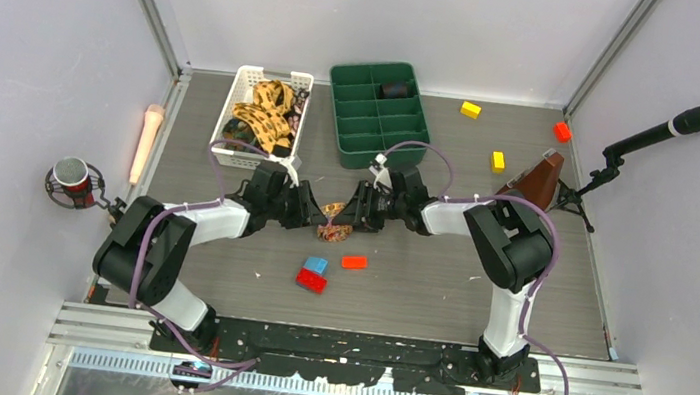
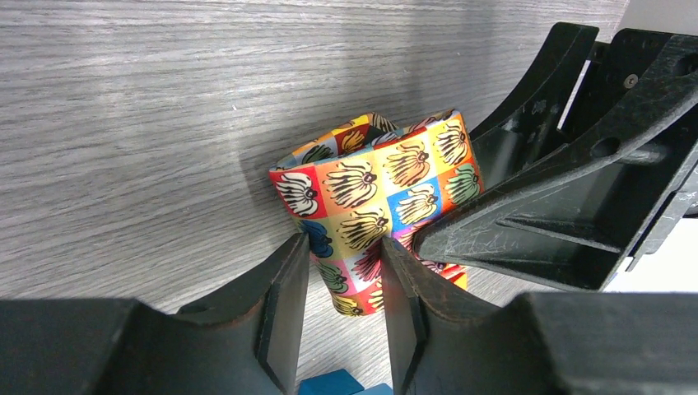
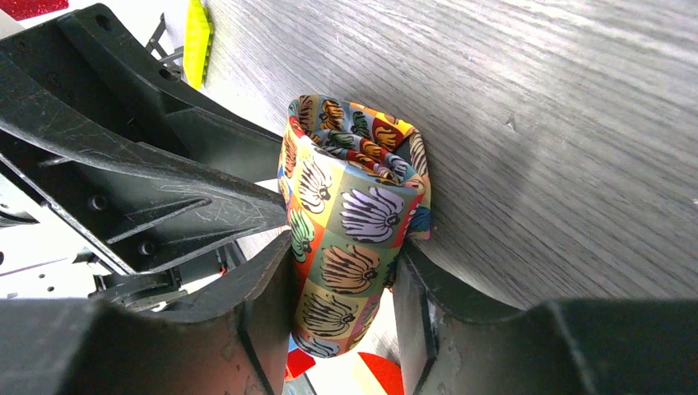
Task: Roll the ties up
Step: Pick up the tie at the center of the board.
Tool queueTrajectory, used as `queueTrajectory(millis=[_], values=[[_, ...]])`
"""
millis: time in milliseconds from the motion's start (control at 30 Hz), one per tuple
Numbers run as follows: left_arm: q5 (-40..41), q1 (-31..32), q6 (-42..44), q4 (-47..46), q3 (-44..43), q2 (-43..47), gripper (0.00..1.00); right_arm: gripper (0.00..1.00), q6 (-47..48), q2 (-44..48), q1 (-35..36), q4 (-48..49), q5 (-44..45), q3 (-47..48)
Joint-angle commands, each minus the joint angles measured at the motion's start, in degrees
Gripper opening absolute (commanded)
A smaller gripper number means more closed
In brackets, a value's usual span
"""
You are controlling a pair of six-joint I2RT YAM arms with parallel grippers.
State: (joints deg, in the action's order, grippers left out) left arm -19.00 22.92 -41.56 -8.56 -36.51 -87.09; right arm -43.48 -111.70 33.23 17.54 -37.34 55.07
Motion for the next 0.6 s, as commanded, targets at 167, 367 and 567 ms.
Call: queueTrajectory(millis=[167, 367, 567], values=[[2.6, 0.2, 1.0, 2.8, -0.6, 3.7, 0.43, 0.34, 2.1, 3.2, 0.9, -1.3, 1.7, -0.3], [4.7, 0.1, 1.1, 6.5, -1.8, 7.9, 0.53, 0.31, 2.0, 4.2, 0.9, -1.3, 2.8, -0.6], [8.8, -0.1, 2.9, 11.7, -5.1, 12.4, 0.63, 0.29, 2.2, 7.8, 0.8, -3.3, 4.9, -0.9]])
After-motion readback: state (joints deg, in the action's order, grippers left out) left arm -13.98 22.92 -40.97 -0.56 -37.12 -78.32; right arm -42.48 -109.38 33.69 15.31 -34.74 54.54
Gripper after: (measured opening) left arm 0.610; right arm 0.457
